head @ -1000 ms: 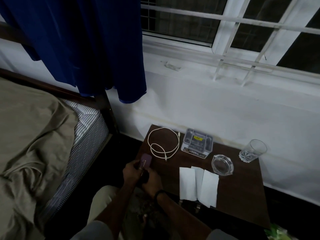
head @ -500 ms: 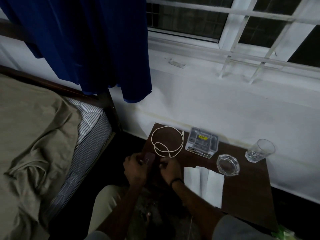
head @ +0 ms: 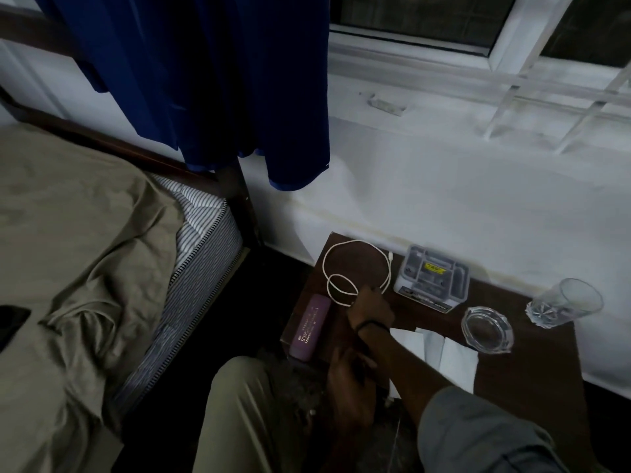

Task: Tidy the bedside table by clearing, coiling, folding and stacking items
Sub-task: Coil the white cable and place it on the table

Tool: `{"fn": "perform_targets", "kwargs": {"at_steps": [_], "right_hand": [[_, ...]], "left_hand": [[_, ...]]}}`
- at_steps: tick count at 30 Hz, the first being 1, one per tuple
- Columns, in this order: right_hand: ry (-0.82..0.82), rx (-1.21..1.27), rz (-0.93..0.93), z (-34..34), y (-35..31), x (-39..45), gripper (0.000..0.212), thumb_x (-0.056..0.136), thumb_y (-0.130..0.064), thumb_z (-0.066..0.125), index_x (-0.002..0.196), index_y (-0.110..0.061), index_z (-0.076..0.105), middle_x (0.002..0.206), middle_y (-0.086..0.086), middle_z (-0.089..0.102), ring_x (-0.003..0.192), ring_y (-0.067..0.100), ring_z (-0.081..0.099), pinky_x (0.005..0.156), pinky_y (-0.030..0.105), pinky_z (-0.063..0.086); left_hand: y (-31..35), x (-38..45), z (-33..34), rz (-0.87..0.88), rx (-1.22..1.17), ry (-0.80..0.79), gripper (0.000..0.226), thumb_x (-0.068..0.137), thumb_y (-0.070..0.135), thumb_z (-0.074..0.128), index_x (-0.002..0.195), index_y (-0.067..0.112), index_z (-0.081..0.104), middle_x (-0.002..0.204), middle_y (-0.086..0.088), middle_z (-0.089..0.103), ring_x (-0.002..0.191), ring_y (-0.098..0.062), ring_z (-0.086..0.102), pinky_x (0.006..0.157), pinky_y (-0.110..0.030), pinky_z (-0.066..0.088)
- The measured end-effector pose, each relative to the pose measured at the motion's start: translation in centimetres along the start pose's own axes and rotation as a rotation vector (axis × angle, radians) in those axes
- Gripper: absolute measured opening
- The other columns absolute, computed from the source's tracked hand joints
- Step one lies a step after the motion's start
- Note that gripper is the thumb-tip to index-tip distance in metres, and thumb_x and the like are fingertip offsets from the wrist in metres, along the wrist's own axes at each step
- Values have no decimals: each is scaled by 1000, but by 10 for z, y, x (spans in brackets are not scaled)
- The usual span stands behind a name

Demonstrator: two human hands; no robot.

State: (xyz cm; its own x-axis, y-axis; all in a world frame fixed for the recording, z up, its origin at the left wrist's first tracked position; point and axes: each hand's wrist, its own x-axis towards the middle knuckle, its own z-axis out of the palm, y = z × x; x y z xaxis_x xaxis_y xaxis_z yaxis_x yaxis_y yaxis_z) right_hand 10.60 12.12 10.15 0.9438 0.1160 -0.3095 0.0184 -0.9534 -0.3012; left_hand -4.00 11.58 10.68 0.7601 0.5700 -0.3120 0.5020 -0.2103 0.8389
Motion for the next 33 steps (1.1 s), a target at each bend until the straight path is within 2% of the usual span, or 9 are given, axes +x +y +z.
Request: {"fn": "perform_targets", "kwargs": {"at_steps": [2, 4, 7, 10, 14, 19, 24, 28, 33], "right_hand": [[22, -3, 12, 3, -1, 5, 48, 89, -23, 56, 132, -6, 42, 132, 14, 53, 116, 36, 60, 91, 42, 51], [32, -2, 18, 5, 1, 10, 45, 91, -24, 55, 131, -7, 43, 130, 14, 56, 116, 36, 60, 91, 42, 51], [26, 34, 32, 6, 6, 18, 43, 89, -26, 59, 126, -8, 46, 126, 13, 61, 116, 35, 60, 91, 41, 51], [-36, 118, 63, 6, 8, 22, 54, 83, -27, 68, 128, -7, 48, 128, 14, 60, 120, 34, 58, 94, 40, 50], [-95, 187, 101, 7, 9, 25, 62, 77, -29, 72, 131, -9, 50, 132, 14, 58, 123, 33, 55, 98, 38, 48], [-92, 242, 140, 6, 3, 26, 55, 79, -29, 66, 128, -10, 49, 131, 17, 58, 122, 35, 55, 98, 39, 47], [4, -30, 21, 4, 0, 22, 39, 91, -34, 54, 122, -10, 55, 124, 14, 64, 116, 34, 61, 91, 41, 51], [53, -232, -125, 0, -1, 25, 28, 90, -22, 53, 116, -13, 58, 119, 10, 66, 110, 31, 65, 86, 39, 53], [39, -254, -167, -3, -6, 29, 28, 86, -20, 57, 113, -15, 60, 119, 9, 66, 109, 31, 66, 86, 40, 54]], "left_hand": [[-5, -3, 3, -14, -2, 2, 25, 82, 4, 57, 100, 20, 65, 115, -12, 65, 109, -28, 62, 96, -40, 50], [-14, 2, 6, 2, -10, 45, 33, 74, 6, 50, 79, 38, 56, 97, -4, 71, 93, -21, 67, 88, -39, 53], [-20, 14, 7, 9, -50, 67, 27, 63, 6, 45, 74, 20, 65, 88, 2, 70, 86, -17, 67, 82, -36, 53], [-12, 20, 3, 60, -95, 102, 32, 61, 2, 46, 66, 31, 59, 78, 10, 65, 76, -10, 64, 74, -36, 54], [-4, 22, -2, 67, -93, 119, 29, 65, 6, 48, 67, 34, 57, 82, 12, 64, 81, -8, 64, 80, -35, 53], [-5, 18, -4, 77, -108, 123, 27, 67, 7, 49, 72, 32, 58, 85, 10, 64, 82, -8, 63, 81, -35, 53], [-10, 22, -9, 104, -118, 129, 30, 68, 8, 51, 68, 37, 56, 82, 11, 62, 76, -6, 62, 75, -31, 54], [-13, 23, -6, 78, -147, 170, 42, 60, 1, 47, 66, 42, 57, 81, 11, 63, 75, -2, 62, 71, -24, 52], [-12, 25, -6, 104, -116, 133, 30, 56, 2, 44, 64, 25, 62, 80, 16, 59, 77, -2, 61, 74, -31, 53]]}}
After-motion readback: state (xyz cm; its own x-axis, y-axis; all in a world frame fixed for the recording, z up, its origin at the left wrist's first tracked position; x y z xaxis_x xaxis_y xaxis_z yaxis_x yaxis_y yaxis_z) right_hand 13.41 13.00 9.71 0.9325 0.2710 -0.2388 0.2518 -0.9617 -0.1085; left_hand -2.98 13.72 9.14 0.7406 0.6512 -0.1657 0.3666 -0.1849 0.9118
